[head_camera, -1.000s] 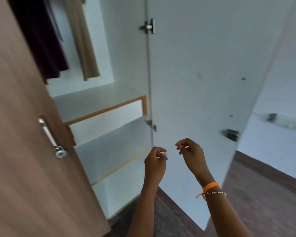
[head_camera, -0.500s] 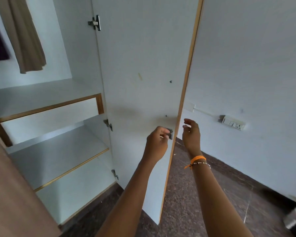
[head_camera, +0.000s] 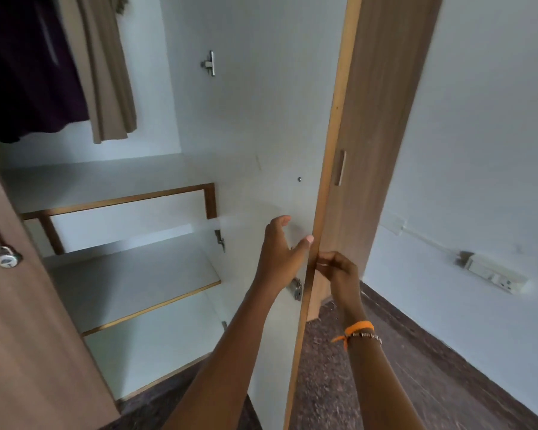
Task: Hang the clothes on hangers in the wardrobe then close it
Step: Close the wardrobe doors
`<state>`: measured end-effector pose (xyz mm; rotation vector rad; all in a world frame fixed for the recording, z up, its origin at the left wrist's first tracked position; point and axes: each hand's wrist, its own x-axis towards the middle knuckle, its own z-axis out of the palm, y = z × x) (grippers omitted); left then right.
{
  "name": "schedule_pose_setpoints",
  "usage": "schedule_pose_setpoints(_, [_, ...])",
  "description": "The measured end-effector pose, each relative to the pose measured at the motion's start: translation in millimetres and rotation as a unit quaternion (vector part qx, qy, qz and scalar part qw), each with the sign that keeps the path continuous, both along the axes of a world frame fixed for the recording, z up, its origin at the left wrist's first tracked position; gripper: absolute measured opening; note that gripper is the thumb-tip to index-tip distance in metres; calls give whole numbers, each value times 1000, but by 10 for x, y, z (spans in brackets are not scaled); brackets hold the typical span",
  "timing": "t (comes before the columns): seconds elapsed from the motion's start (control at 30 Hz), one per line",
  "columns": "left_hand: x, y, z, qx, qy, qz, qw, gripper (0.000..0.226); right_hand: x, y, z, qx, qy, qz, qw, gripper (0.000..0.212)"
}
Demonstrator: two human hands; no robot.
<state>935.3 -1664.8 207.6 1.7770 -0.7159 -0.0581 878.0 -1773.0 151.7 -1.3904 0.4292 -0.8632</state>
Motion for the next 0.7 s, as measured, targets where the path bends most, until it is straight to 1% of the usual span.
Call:
schedule_pose_setpoints(0.07, [4,8,-57,-38,-3,24,999,65,39,80,-54,-2,-1,72,997,38])
schedule_pose_setpoints(0.1, [22,34,-85,-65,-7,54,996,66,77,122,-89,-6,1,110,994,35])
schedule_pose_setpoints(0.13, [57,85,-106,-88,-17,91,992,65,116,170,-111,-9,5,146,989,32])
schedule_pose_setpoints(0.2, [147,288,-129,-107,-33,153,982,59,224,284,-126,-16,24,222,975,28])
schedule_pose_setpoints(0.27, [223,554,-139,-100,-34,167,980,55,340,425,-82,-44,23,265,963,28])
schedule_pose_setpoints(0.33, [334,863,-144,-85,-33,161,983,53,536,630,-10,-50,-21,235,970,24])
schedule_pose_setpoints(0.4, [455,1185,-109,-74,-21,146,986,52,795,893,102,-25,-62,193,979,19])
schedule_pose_setpoints(0.53, [803,1811,-95,-71,-5,105,992,48,1333,1539,407,-38,-107,241,964,35])
schedule_pose_setpoints(0.57, [900,1966,-98,-66,-11,102,993,44,1447,1705,475,-42,-128,246,960,39])
schedule_pose_setpoints(0.63, [1106,2272,-93,-42,-50,111,992,36,1686,2027,552,-43,-159,260,952,44])
schedule_pose_setpoints(0.7, [1331,2572,-91,-31,-95,122,987,26,1942,2343,547,-31,-160,280,946,44])
